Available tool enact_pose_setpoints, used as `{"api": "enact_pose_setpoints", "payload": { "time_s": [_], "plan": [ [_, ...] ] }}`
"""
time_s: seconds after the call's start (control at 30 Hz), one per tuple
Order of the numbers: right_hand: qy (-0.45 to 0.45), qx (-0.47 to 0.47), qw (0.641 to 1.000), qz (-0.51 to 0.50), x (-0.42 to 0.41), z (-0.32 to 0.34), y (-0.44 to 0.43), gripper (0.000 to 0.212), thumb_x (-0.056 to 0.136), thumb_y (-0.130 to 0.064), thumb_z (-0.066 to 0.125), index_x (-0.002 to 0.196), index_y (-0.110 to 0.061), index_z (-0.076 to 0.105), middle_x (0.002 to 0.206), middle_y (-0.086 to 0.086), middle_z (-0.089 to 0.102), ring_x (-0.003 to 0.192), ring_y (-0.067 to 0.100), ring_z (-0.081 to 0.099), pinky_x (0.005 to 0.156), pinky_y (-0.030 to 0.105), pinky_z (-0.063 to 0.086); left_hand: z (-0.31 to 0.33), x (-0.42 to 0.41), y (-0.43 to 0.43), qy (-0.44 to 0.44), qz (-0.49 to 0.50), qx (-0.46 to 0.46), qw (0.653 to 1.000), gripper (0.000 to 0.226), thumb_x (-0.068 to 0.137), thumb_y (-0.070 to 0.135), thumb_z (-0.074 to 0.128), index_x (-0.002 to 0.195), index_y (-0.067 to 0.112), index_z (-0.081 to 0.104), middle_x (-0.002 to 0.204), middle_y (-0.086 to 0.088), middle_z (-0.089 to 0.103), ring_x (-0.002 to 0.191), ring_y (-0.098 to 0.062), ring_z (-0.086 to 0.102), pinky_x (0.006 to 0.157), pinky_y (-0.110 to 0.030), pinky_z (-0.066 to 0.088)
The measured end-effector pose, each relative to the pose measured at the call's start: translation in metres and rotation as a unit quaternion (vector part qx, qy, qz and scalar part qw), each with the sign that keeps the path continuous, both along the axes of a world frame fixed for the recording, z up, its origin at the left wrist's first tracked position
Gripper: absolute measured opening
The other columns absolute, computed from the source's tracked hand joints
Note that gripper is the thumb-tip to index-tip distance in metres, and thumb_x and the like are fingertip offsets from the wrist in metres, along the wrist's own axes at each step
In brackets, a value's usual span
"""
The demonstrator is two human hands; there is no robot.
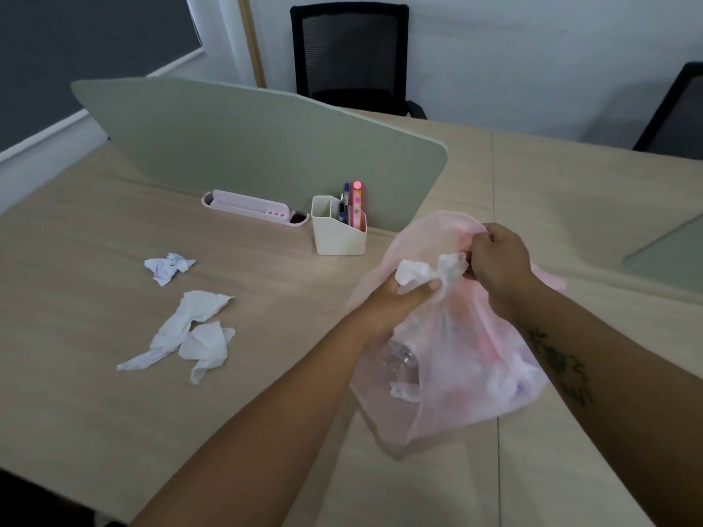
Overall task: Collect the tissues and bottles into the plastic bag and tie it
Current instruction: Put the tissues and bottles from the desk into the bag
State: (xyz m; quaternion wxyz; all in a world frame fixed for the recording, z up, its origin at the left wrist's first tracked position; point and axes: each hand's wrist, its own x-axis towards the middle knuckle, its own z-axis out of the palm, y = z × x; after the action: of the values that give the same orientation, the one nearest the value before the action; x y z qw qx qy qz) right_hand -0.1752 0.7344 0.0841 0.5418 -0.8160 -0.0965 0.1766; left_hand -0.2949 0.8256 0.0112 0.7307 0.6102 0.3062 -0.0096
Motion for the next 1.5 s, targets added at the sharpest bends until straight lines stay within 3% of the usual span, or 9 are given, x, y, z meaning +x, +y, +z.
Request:
{"api": "enact_pose_setpoints", "payload": {
  "time_s": [0.4,0.57,0.7,0.83,0.97,1.07,1.13,1.3,1.5],
  "plan": [
    [0.009,-0.006,0.998,0.065,-0.044,-0.035,0.046,0.033,0.095,-0.005,0.031,0.101,-0.009,0.064,0.081,0.007,0.065,0.064,0.018,0.059,0.066,0.030,0.053,-0.033,-0.127,0.091,0.078,0.206,0.167,0.961,0.015,0.090,0.029,0.068,0.097,0.016,0.067,0.095,-0.007,0.071,0.073,-0.019,0.064,0.063,-0.028,0.053],
    [0.004,0.002,0.996,0.088,-0.057,-0.041,0.074,0.035,0.092,-0.005,0.031,0.099,-0.010,0.065,0.083,0.006,0.065,0.066,0.018,0.058,0.062,0.027,0.051,-0.087,-0.195,0.142,0.329,0.196,0.527,0.759,0.100,0.065,0.073,0.069,0.148,0.030,0.033,0.156,-0.011,0.026,0.139,-0.043,0.025,0.106,-0.057,0.029],
    [0.003,-0.006,0.996,0.092,-0.056,-0.046,0.087,0.036,0.092,-0.006,0.031,0.103,-0.010,0.066,0.081,0.008,0.065,0.065,0.018,0.058,0.061,0.027,0.051,-0.109,-0.229,0.170,0.406,0.145,0.480,0.764,0.129,0.051,0.094,0.056,0.149,0.050,-0.015,0.162,-0.003,-0.023,0.147,-0.044,-0.012,0.109,-0.070,0.010],
    [-0.002,-0.025,0.996,0.090,-0.050,-0.052,0.094,0.036,0.095,-0.007,0.032,0.106,-0.011,0.065,0.081,0.008,0.064,0.067,0.019,0.058,0.065,0.029,0.053,-0.129,-0.228,0.183,0.413,0.085,0.490,0.763,0.103,0.064,0.088,0.056,0.150,0.047,0.017,0.161,-0.005,0.009,0.142,-0.043,0.017,0.107,-0.062,0.024],
    [-0.004,-0.039,0.996,0.084,-0.042,-0.054,0.097,0.034,0.097,-0.009,0.031,0.107,-0.010,0.064,0.081,0.009,0.064,0.069,0.021,0.058,0.075,0.038,0.056,-0.141,-0.218,0.171,0.324,0.103,0.636,0.693,0.032,0.092,0.042,0.055,0.090,0.011,0.061,0.085,-0.014,0.057,0.076,-0.037,0.058,0.072,-0.051,0.052],
    [-0.023,-0.049,0.995,0.082,-0.034,-0.045,0.097,0.032,0.099,-0.009,0.030,0.105,-0.007,0.062,0.082,0.012,0.064,0.068,0.020,0.058,0.073,0.036,0.056,-0.122,-0.185,0.152,0.266,0.077,0.556,0.784,0.031,0.103,0.041,0.035,0.092,0.018,0.053,0.089,-0.007,0.063,0.090,-0.032,0.063,0.102,-0.050,0.035],
    [-0.047,-0.051,0.995,0.072,-0.025,-0.036,0.094,0.033,0.099,-0.009,0.031,0.105,-0.004,0.063,0.086,0.015,0.065,0.068,0.021,0.059,0.068,0.032,0.055,-0.100,-0.154,0.134,0.175,0.056,0.510,0.841,0.030,0.104,0.043,0.033,0.092,0.018,0.046,0.090,-0.006,0.058,0.093,-0.032,0.061,0.084,-0.039,0.040],
    [-0.044,-0.026,0.998,0.028,-0.003,-0.013,0.074,0.034,0.095,-0.007,0.031,0.100,-0.004,0.064,0.082,0.014,0.064,0.067,0.022,0.059,0.064,0.030,0.055,-0.039,-0.078,0.065,0.000,-0.002,0.473,0.881,0.030,0.103,0.046,0.033,0.094,0.019,0.044,0.088,0.000,0.051,0.076,-0.019,0.051,0.062,-0.032,0.036],
    [-0.030,-0.014,0.999,-0.017,0.007,0.000,0.038,0.033,0.096,-0.008,0.030,0.097,-0.005,0.063,0.077,0.009,0.062,0.063,0.020,0.057,0.066,0.032,0.055,-0.023,-0.011,0.027,-0.011,-0.089,0.436,0.895,0.060,0.090,0.067,0.040,0.139,0.031,0.042,0.142,-0.006,0.044,0.127,-0.029,0.040,0.105,-0.043,0.037]
  ]
}}
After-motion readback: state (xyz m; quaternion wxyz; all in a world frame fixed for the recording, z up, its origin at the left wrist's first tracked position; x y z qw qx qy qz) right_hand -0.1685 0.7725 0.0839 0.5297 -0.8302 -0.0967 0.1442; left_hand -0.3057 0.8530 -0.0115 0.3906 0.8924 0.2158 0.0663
